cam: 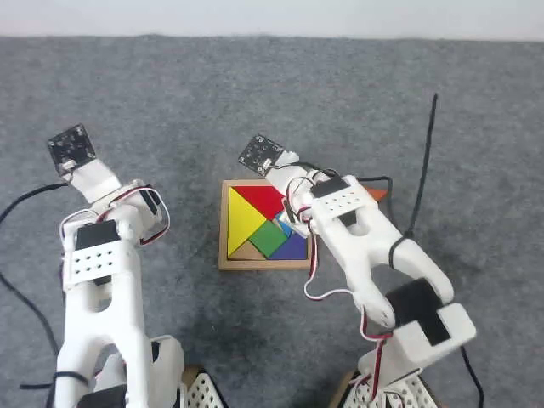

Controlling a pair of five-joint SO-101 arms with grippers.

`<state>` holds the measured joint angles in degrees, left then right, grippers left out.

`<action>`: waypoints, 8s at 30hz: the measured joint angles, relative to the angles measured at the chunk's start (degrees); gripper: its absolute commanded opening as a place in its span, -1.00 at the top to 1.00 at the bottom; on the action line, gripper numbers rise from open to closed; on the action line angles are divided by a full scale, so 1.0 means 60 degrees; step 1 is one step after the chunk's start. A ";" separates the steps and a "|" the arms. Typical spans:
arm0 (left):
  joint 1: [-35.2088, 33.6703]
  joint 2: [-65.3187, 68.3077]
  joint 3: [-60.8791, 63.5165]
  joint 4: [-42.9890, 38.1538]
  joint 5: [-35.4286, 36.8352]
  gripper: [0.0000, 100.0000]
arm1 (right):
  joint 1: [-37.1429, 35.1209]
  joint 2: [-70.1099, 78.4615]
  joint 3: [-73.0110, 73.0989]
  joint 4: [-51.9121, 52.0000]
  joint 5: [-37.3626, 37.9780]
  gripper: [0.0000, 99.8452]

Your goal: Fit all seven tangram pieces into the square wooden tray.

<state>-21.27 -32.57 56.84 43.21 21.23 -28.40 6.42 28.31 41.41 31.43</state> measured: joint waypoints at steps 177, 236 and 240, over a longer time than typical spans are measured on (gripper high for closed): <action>0.1421 -0.0059 0.0264 0.0000 -0.1187 0.75 | 0.3604 0.3780 -0.8821 0.8513 -0.3297 0.98; 0.3004 -0.7531 0.4293 -0.0117 -0.2403 0.75 | 0.3092 -0.4777 0.6286 -0.7516 -0.2139 0.98; 0.3004 -0.7531 0.4293 -0.0117 -0.2403 0.75 | 0.2799 -0.5875 0.8586 -1.0799 -0.2286 0.98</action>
<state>-3.25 -77.76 82.59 42.51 6.81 -11.60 -28.84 79.82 -23.38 17.71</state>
